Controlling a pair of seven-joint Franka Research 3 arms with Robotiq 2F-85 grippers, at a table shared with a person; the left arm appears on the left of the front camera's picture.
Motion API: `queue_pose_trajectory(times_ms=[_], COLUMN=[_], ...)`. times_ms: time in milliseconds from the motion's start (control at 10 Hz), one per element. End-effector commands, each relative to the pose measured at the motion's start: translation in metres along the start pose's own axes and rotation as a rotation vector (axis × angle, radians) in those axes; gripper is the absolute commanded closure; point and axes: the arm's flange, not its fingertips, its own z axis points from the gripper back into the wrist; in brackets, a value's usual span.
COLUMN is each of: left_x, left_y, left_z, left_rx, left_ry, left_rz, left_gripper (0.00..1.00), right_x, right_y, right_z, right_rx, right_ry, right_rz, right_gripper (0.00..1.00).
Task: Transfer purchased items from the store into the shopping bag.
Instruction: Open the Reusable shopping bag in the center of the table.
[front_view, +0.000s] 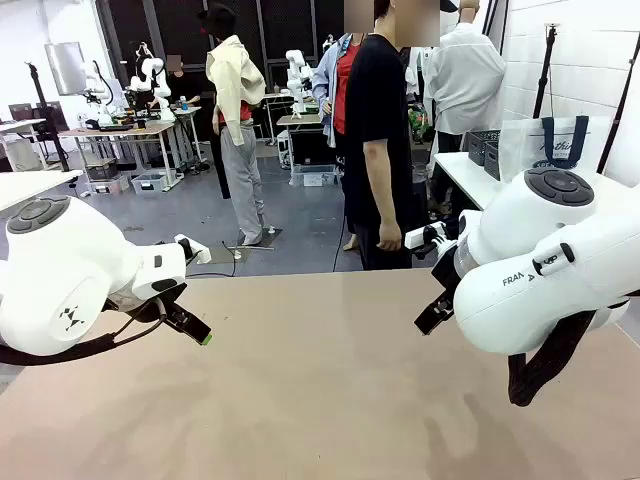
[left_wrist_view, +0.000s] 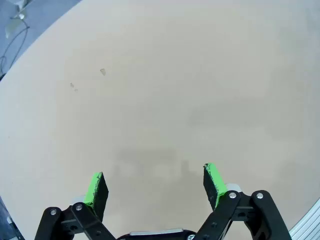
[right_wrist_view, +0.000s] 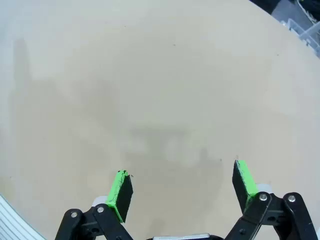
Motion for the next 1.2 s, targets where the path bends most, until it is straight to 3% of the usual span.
queue_pose_trajectory(times_ms=[0, 1100], left_x=[-0.0001, -0.0001], left_y=[0.0001, 0.0001], left_z=[0.0000, 0.0000], left_rx=[0.000, 0.000], left_ry=[0.000, 0.000], left_rz=[0.001, 0.001], left_gripper=[0.00, 0.00], right_x=[0.0000, 0.0000], right_y=[0.0000, 0.0000], right_z=[0.0000, 0.0000], right_rx=[0.000, 0.000], right_ry=[0.000, 0.000], right_rz=[0.000, 0.000], right_gripper=[0.00, 0.00])
